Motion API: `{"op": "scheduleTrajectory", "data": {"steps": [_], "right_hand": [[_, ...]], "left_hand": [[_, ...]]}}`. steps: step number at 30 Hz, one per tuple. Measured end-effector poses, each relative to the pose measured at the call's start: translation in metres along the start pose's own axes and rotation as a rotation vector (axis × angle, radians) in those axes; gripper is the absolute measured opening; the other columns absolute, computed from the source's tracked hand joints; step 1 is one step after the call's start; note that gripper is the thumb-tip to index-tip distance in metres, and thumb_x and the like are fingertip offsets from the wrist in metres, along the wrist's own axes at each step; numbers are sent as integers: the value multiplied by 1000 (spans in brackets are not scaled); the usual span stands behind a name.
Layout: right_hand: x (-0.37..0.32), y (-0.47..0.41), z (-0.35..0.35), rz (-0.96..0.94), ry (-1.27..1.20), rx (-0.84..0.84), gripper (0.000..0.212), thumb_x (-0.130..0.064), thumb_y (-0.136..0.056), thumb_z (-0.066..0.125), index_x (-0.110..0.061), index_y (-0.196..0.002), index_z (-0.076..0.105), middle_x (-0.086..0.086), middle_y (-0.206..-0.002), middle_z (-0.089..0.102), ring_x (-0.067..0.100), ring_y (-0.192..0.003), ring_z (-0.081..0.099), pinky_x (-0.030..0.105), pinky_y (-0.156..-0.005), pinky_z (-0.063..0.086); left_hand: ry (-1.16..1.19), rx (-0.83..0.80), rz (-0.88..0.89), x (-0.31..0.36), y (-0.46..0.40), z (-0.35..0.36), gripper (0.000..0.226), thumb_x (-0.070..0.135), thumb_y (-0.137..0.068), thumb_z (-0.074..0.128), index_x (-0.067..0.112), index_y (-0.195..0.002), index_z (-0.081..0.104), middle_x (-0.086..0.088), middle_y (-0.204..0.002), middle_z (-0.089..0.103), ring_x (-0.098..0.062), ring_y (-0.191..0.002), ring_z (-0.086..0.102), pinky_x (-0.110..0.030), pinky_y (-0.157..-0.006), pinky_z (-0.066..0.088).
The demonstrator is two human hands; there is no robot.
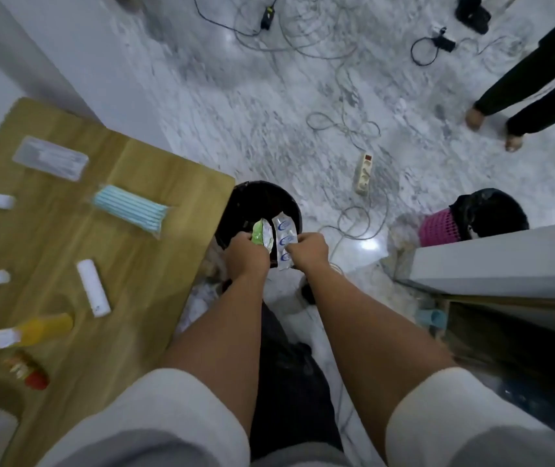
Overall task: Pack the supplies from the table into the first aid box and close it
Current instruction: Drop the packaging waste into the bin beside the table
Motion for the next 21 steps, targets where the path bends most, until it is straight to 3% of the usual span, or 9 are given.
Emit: {"op": "scheduleTrajectory", "data": {"steps": [3,5,8,13,16,18,19,21], "right_hand": [[-1,-35,6,-3,14,-6,39,0,-75,63,-15,-57,32,5,-56,31,15,-50,34,27,-48,27],[-7,-55,10,-29,24,-8,49,0,-77,64,-18,-54,25,1,-53,25,13,-46,25,29,-46,20],[-16,-75,13,-45,48,-25,53,-6,-85,65,-18,-52,26,-1,-49,27,13,-43,25,27,-45,20],[-32,-75,10,-70,141,-19,41,-11,-85,67,-14,-58,37,-1,-53,37,15,-46,36,26,-45,30],[-56,-52,3,-143,203,10,28,-21,-87,69,-13,-67,52,0,-58,49,20,-59,51,31,-58,44],[-81,-27,-1,-237,252,-8,16,-28,-91,69,-12,-89,70,4,-77,67,23,-78,65,35,-72,55],[-95,-14,-2,-294,288,-17,22,-30,-93,68,-10,-99,72,6,-87,70,25,-87,67,37,-76,56],[-124,16,-5,-403,399,-42,21,-33,-94,65,-17,-82,62,3,-80,64,26,-82,64,34,-66,48]], "left_hand": [[-36,-16,2,9,-31,18,21,2,-91,53,7,-102,71,-11,-95,68,-30,-85,62,-26,-48,27],[-57,-15,1,15,-51,26,30,2,-94,54,8,-119,69,-12,-114,69,-30,-101,65,-25,-63,39],[-69,-41,-1,23,-71,34,45,5,-99,56,9,-144,54,-11,-135,63,-29,-119,61,-29,-78,39],[-158,-71,97,36,-73,21,44,14,-100,61,9,-142,54,-10,-128,66,-28,-113,63,-29,-76,39],[-169,-85,178,51,-59,-1,45,21,-99,63,9,-142,55,-11,-127,66,-29,-112,64,-30,-75,42],[-176,-84,235,64,-46,-22,44,23,-99,63,10,-140,57,-9,-129,66,-28,-113,63,-31,-78,45],[-178,-70,258,69,-39,-36,43,24,-98,64,11,-139,58,-7,-130,65,-27,-115,63,-31,-80,47],[-207,-33,296,78,-24,-68,42,25,-97,63,15,-137,60,-5,-131,65,-25,-115,62,-32,-85,47]]}}
Point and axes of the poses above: each hand's wrist, its own y-axis away from the middle knuckle, its own z-axis out of the palm, x = y × z, the point moved 5 cm from there along -y, towards the middle knuckle
